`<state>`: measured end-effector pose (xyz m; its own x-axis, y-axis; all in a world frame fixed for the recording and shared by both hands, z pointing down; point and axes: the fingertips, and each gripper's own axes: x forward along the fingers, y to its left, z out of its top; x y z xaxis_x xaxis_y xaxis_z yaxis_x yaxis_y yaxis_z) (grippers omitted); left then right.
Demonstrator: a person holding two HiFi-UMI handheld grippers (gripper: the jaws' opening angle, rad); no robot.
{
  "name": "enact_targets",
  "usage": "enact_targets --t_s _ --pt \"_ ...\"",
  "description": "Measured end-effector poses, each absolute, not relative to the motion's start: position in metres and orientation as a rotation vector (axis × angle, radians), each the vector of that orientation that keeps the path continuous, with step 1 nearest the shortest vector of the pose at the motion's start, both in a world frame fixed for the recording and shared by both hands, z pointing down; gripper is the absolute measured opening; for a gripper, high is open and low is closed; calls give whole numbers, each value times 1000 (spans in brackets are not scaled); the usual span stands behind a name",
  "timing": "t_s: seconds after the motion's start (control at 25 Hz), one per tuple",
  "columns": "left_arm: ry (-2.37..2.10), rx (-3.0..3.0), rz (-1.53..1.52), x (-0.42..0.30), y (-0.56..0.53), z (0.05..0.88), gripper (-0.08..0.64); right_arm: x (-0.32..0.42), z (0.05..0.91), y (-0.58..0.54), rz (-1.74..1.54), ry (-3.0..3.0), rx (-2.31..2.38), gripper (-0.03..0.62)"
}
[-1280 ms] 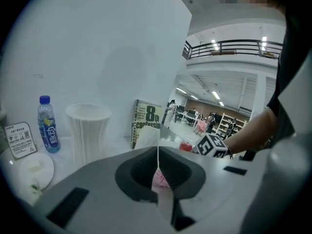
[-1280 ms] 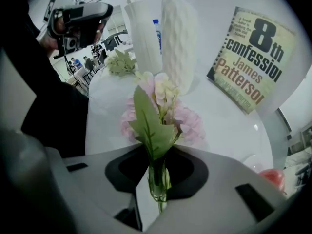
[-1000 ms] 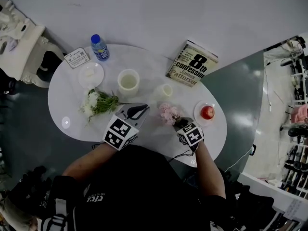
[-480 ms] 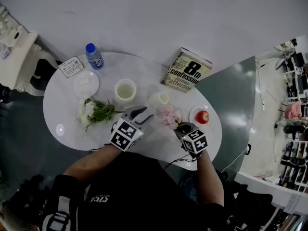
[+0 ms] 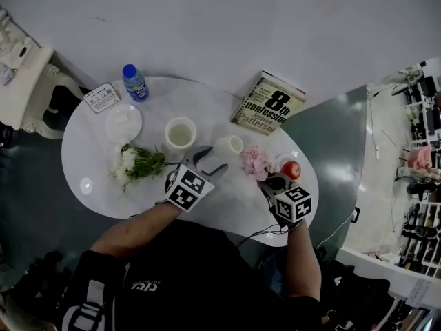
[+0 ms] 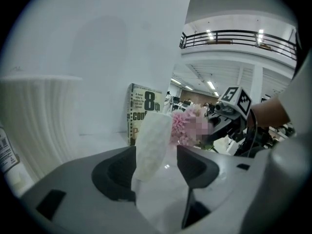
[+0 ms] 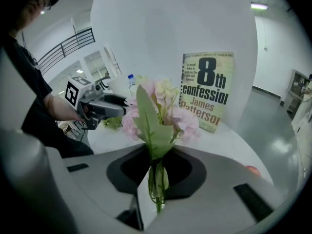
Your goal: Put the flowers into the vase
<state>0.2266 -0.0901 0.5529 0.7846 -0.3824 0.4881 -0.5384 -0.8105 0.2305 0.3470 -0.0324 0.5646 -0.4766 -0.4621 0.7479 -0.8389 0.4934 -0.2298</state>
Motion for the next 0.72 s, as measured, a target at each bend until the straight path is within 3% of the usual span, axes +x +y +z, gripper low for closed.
enact_targets --t_s 0.72 --pt "-682 2661 708 255 -107 568 393 341 478 -91 668 -2343 1223 89"
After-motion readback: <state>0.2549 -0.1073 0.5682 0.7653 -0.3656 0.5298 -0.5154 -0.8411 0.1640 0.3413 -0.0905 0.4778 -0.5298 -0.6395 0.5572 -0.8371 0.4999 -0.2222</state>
